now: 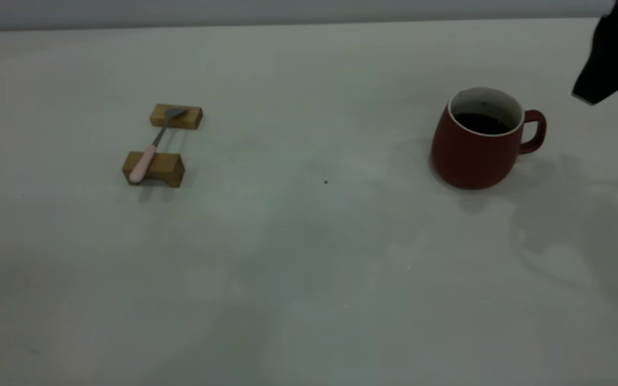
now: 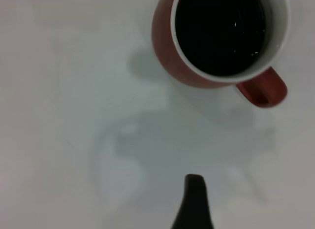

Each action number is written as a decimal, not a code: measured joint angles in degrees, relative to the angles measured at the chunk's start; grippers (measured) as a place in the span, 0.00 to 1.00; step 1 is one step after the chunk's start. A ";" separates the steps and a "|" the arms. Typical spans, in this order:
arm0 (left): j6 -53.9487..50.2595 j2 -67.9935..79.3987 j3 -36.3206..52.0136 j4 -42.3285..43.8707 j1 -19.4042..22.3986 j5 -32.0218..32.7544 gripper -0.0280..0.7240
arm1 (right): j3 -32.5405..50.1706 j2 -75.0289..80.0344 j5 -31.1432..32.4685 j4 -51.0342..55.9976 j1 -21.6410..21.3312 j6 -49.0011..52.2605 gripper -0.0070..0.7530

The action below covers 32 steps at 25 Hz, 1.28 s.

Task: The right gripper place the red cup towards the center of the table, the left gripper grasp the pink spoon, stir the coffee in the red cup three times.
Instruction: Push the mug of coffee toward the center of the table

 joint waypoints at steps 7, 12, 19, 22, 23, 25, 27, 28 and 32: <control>0.00 0.00 0.00 0.00 0.00 0.00 0.72 | -7.55 11.74 -0.28 0.00 0.00 -6.75 0.97; 0.00 0.00 0.00 0.00 0.00 0.00 0.72 | -12.46 18.34 -0.54 -1.14 0.00 -10.08 0.97; 0.00 0.00 0.00 0.00 0.00 0.00 0.72 | -16.77 23.80 -1.12 -2.00 0.14 -11.70 0.97; 0.00 0.00 0.00 0.00 0.00 0.00 0.72 | -16.86 24.83 -1.32 -1.31 1.18 -12.99 0.97; 0.00 0.00 0.00 0.00 0.00 0.00 0.72 | -16.86 25.02 -1.46 -1.24 1.90 -13.44 0.96; 0.00 0.00 0.00 0.00 0.00 0.00 0.72 | -16.86 25.08 -1.83 -0.67 3.40 -13.88 0.96; 0.00 0.00 0.00 0.00 0.00 0.00 0.72 | -16.86 25.14 -2.91 0.08 5.08 -14.09 0.96; 0.00 0.00 0.00 0.00 0.00 0.00 0.72 | -16.86 25.14 -3.24 0.72 5.93 -14.15 0.95; 0.00 0.00 0.00 0.00 0.00 0.00 0.72 | -16.86 25.19 -4.15 4.05 8.77 -14.15 0.94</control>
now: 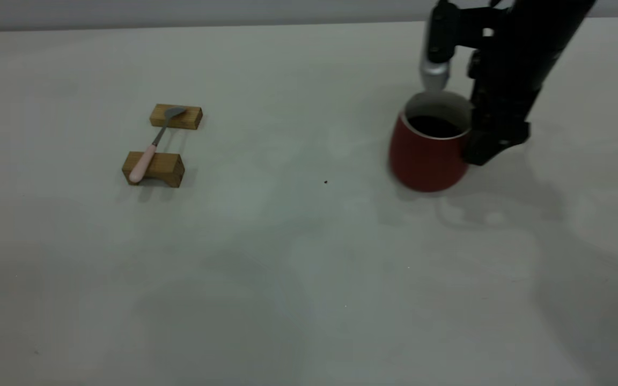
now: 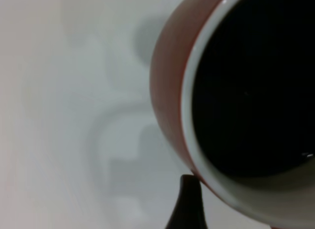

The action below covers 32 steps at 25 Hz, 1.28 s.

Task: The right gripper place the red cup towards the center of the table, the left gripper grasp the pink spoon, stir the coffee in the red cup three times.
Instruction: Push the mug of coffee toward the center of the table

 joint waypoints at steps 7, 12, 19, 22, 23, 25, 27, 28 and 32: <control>0.00 0.00 0.00 0.00 0.00 0.00 0.72 | 0.00 0.00 -1.10 6.26 3.94 -0.13 0.92; 0.00 0.00 0.00 0.00 0.00 0.00 0.72 | 0.00 0.04 -2.24 10.27 7.08 -0.19 0.91; 0.00 0.00 0.00 0.00 0.00 0.00 0.72 | 0.00 0.04 -6.29 20.13 11.50 -0.19 0.89; 0.00 0.00 0.00 0.00 0.00 0.00 0.72 | 0.00 0.04 -6.90 24.81 11.87 0.01 0.88; 0.00 0.00 0.00 0.00 0.00 0.00 0.72 | 0.00 0.04 -6.91 25.70 11.87 0.38 0.87; 0.00 0.00 0.00 0.00 0.00 0.00 0.72 | 0.00 0.04 -6.96 26.57 11.82 1.90 0.87; 0.00 0.00 0.00 0.00 0.00 0.00 0.72 | 0.00 -0.25 -6.62 26.60 11.75 4.43 0.86; 0.00 0.00 0.00 0.00 0.00 0.00 0.72 | 0.05 -0.68 -6.00 26.60 11.70 5.71 0.86; 0.00 0.00 0.00 0.00 0.00 0.00 0.72 | 0.05 -5.71 2.54 24.74 9.20 15.14 0.85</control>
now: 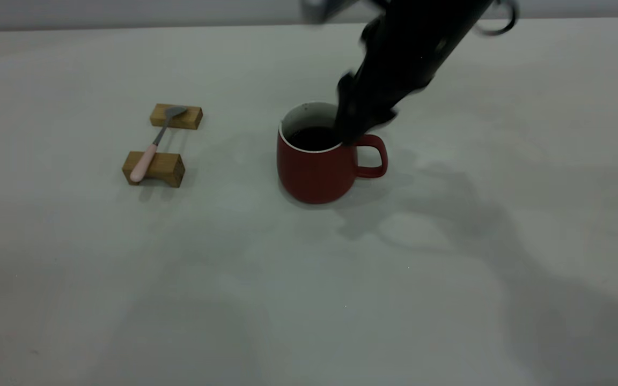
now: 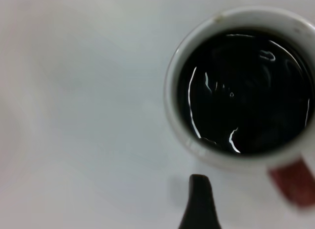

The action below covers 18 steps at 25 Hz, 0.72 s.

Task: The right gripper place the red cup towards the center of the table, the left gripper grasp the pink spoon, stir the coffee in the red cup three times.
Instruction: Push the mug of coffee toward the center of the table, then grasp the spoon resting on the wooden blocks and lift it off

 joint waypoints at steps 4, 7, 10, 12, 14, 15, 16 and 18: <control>0.00 0.00 0.00 0.00 0.00 0.00 0.72 | 0.00 -9.20 17.86 -4.98 -4.01 17.75 0.84; 0.00 0.00 0.00 0.00 0.00 0.00 0.72 | 0.00 -16.97 30.03 -9.38 -6.41 30.58 0.82; 0.00 0.00 0.00 0.00 0.00 0.00 0.72 | 0.00 -24.01 38.23 -15.40 -6.88 40.03 0.82; 0.00 0.00 0.00 0.00 0.00 0.00 0.72 | 0.00 -28.43 40.13 -19.33 -6.87 44.34 0.82; 0.00 0.00 0.00 0.00 0.00 0.00 0.72 | 0.95 -32.54 40.54 -21.80 -6.89 47.01 0.82; 0.00 0.00 0.00 0.00 0.00 0.00 0.72 | 1.89 -34.83 40.72 -22.86 -6.89 47.78 0.82; 0.00 0.00 0.00 0.00 0.00 0.00 0.72 | 3.03 -37.17 40.90 -23.53 -6.89 48.36 0.82; 0.00 0.00 0.00 0.00 0.00 0.00 0.72 | 5.61 -41.49 41.15 -25.45 -6.89 49.70 0.82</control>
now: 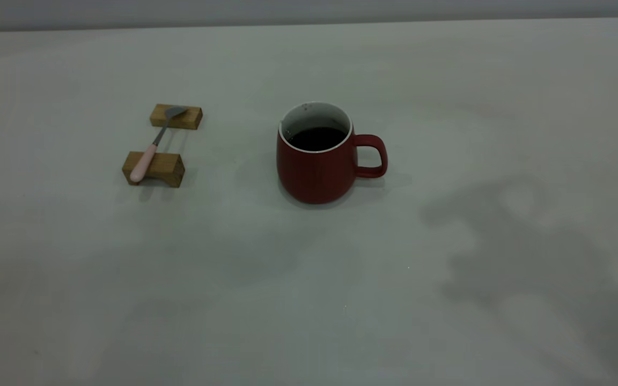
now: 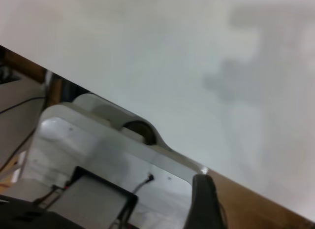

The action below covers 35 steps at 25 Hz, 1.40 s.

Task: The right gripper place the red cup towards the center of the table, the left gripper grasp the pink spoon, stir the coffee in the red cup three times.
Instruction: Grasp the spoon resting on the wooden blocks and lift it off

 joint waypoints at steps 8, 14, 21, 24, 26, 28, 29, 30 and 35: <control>0.00 0.00 0.00 0.00 0.00 0.00 0.72 | 15.32 -17.46 -0.66 -6.97 -1.86 5.70 0.81; 0.00 0.00 0.00 0.00 0.00 0.00 0.72 | 26.67 -30.99 -2.04 -6.99 -10.73 5.96 0.80; 0.00 0.00 0.00 0.00 0.00 0.00 0.72 | 37.82 -53.52 -6.40 -6.99 -17.83 5.02 0.79; 0.00 0.00 0.00 0.00 0.00 0.00 0.72 | 41.32 -61.79 -7.03 -6.99 -18.31 4.85 0.79; 0.00 0.00 0.00 0.00 0.00 0.00 0.72 | 41.87 -65.71 -6.48 -7.41 -18.43 4.85 0.79; 0.00 0.00 0.00 0.00 0.00 0.00 0.72 | 41.87 -68.97 -5.89 -8.23 -18.48 4.85 0.79; 0.00 0.00 0.00 0.00 0.00 0.00 0.72 | 41.87 -70.55 -5.65 -8.59 -18.48 4.92 0.79; 0.00 0.00 0.00 0.00 0.00 0.00 0.72 | 41.87 -71.97 -5.40 -8.87 -18.48 5.13 0.79; 0.00 0.00 0.00 0.00 0.00 0.00 0.72 | 41.87 -77.32 -3.89 -9.59 -18.48 6.31 0.79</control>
